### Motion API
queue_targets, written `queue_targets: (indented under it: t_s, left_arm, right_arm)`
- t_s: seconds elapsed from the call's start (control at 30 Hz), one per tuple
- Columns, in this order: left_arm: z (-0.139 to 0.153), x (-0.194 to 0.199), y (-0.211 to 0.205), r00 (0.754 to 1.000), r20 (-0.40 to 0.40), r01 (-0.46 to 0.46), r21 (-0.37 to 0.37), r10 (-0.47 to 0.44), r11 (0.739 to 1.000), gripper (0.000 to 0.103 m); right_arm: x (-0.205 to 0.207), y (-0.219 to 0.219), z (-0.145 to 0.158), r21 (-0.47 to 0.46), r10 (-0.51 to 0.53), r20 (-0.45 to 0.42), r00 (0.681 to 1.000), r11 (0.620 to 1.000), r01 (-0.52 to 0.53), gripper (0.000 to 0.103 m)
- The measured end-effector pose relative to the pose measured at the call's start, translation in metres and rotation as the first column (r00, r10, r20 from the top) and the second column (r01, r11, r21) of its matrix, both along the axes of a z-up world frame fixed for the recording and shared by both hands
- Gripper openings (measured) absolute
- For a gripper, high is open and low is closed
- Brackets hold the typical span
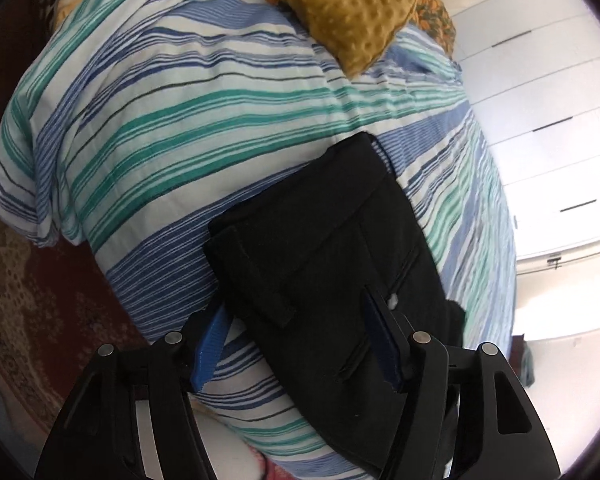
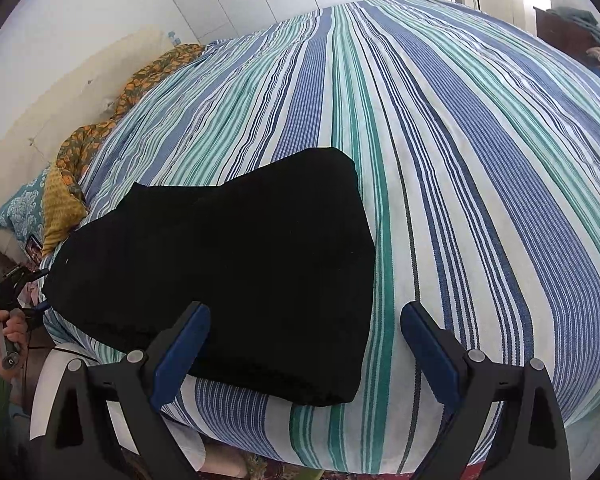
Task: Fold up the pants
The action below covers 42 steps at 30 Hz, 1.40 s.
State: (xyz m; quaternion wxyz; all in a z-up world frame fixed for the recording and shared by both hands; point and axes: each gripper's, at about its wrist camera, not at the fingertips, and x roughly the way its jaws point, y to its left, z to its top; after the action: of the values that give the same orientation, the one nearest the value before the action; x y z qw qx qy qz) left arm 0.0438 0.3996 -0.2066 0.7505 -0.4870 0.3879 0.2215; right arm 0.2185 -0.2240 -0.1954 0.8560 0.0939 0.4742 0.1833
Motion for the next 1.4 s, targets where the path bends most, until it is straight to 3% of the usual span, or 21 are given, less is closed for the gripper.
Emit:
queue_targets:
  t_s: [0.07, 0.13, 0.17, 0.23, 0.27, 0.33, 0.4, 0.43, 0.47, 0.57, 0.63, 0.8, 0.87, 0.93, 1.0, 1.07, 1.13, 1.2, 1.27, 1.37, 1.4]
  left_arm:
    - [0.008, -0.005, -0.008, 1.0, -0.011, -0.022, 0.042, 0.023, 0.999, 0.035]
    - [0.028, -0.014, -0.02, 0.999, 0.009, -0.05, 0.141, 0.049, 0.989, 0.018]
    - [0.035, -0.015, -0.024, 0.999, 0.028, -0.051, 0.169, 0.047, 0.984, 0.016]
    - [0.038, -0.008, -0.029, 0.999, 0.002, -0.039, 0.223, 0.039, 0.974, 0.016]
    - [0.033, -0.003, -0.028, 0.999, -0.031, -0.022, 0.229, 0.03, 0.973, 0.022]
    - [0.015, 0.005, -0.019, 0.996, -0.087, -0.005, 0.173, 0.02, 0.985, 0.04]
    - [0.006, 0.003, -0.015, 0.997, -0.069, -0.016, 0.143, 0.026, 0.99, 0.044]
    - [0.005, 0.002, -0.015, 0.998, -0.061, -0.019, 0.14, 0.028, 0.99, 0.043]
    - [0.006, 0.001, -0.014, 0.998, -0.058, -0.031, 0.139, 0.04, 0.99, 0.031]
    - [0.019, -0.01, -0.016, 0.997, 0.007, -0.074, 0.132, 0.074, 0.988, 0.014]
    - [0.038, -0.012, -0.024, 0.996, 0.056, -0.073, 0.149, 0.065, 0.986, 0.012]
    - [0.111, 0.003, -0.073, 0.985, 0.154, 0.027, 0.295, -0.076, 0.955, 0.009]
    - [0.144, 0.018, -0.113, 0.968, 0.162, 0.111, 0.413, -0.193, 0.904, 0.009]
    - [0.169, 0.029, -0.161, 0.934, 0.151, 0.204, 0.518, -0.323, 0.831, 0.008]
    - [0.183, 0.042, -0.214, 0.881, 0.132, 0.299, 0.587, -0.453, 0.752, 0.008]
    - [0.182, 0.057, -0.272, 0.812, 0.096, 0.399, 0.627, -0.575, 0.669, 0.008]
    - [0.165, 0.072, -0.331, 0.741, 0.034, 0.491, 0.654, -0.67, 0.576, 0.008]
    - [0.138, 0.087, -0.377, 0.675, -0.02, 0.583, 0.628, -0.738, 0.516, 0.008]
    - [0.1, 0.096, -0.425, 0.593, -0.124, 0.673, 0.618, -0.795, 0.406, 0.008]
    - [0.049, 0.094, -0.482, 0.458, -0.297, 0.761, 0.618, -0.838, 0.197, 0.008]
    - [0.039, 0.089, -0.492, 0.434, -0.328, 0.772, 0.616, -0.839, 0.158, 0.008]
  right_arm:
    - [0.0, 0.001, -0.001, -0.002, 0.002, -0.004, 1.0, 1.0, -0.002, 0.096]
    - [-0.001, 0.002, 0.0, -0.005, 0.006, -0.003, 1.0, 1.0, -0.006, 0.096]
    - [-0.001, 0.002, 0.0, -0.006, 0.008, -0.001, 1.0, 1.0, -0.008, 0.096]
    - [-0.001, 0.002, 0.001, -0.004, 0.006, 0.001, 1.0, 1.0, -0.006, 0.096]
    - [-0.001, 0.002, -0.001, 0.001, 0.003, -0.002, 1.0, 1.0, -0.003, 0.096]
    - [0.0, 0.003, -0.004, 0.008, 0.001, -0.012, 1.0, 1.0, -0.001, 0.097]
    - [0.001, 0.005, -0.004, 0.009, 0.004, -0.015, 1.0, 1.0, -0.004, 0.097]
    - [0.001, 0.005, -0.004, 0.011, 0.005, -0.013, 1.0, 1.0, -0.005, 0.097]
    - [0.001, 0.004, -0.003, 0.015, 0.007, -0.011, 1.0, 1.0, -0.007, 0.097]
    - [0.0, 0.002, -0.003, 0.027, 0.006, -0.016, 1.0, 1.0, -0.006, 0.097]
    - [0.002, 0.001, -0.004, 0.033, 0.002, -0.02, 1.0, 0.999, -0.002, 0.097]
    - [0.002, -0.002, 0.007, 0.037, -0.021, 0.037, 0.999, 0.999, 0.02, 0.097]
    - [0.005, -0.003, 0.007, 0.044, -0.022, 0.039, 0.999, 0.999, 0.021, 0.097]
    - [0.008, -0.006, 0.004, 0.054, -0.031, 0.019, 0.999, 0.998, 0.03, 0.097]
    - [0.009, -0.01, 0.0, 0.075, -0.045, 0.002, 0.999, 0.996, 0.044, 0.097]
    - [0.009, -0.015, 0.001, 0.092, -0.058, 0.001, 0.998, 0.994, 0.057, 0.097]
    - [0.009, -0.022, 0.006, 0.108, -0.075, 0.014, 0.997, 0.991, 0.073, 0.097]
    - [0.008, -0.03, 0.011, 0.127, -0.098, 0.029, 0.995, 0.987, 0.094, 0.097]
    - [0.007, -0.042, 0.016, 0.148, -0.133, 0.041, 0.99, 0.981, 0.126, 0.097]
    - [0.005, -0.064, 0.02, 0.19, -0.199, 0.041, 0.979, 0.964, 0.188, 0.097]
    - [0.004, -0.072, 0.021, 0.209, -0.224, 0.034, 0.974, 0.955, 0.213, 0.097]
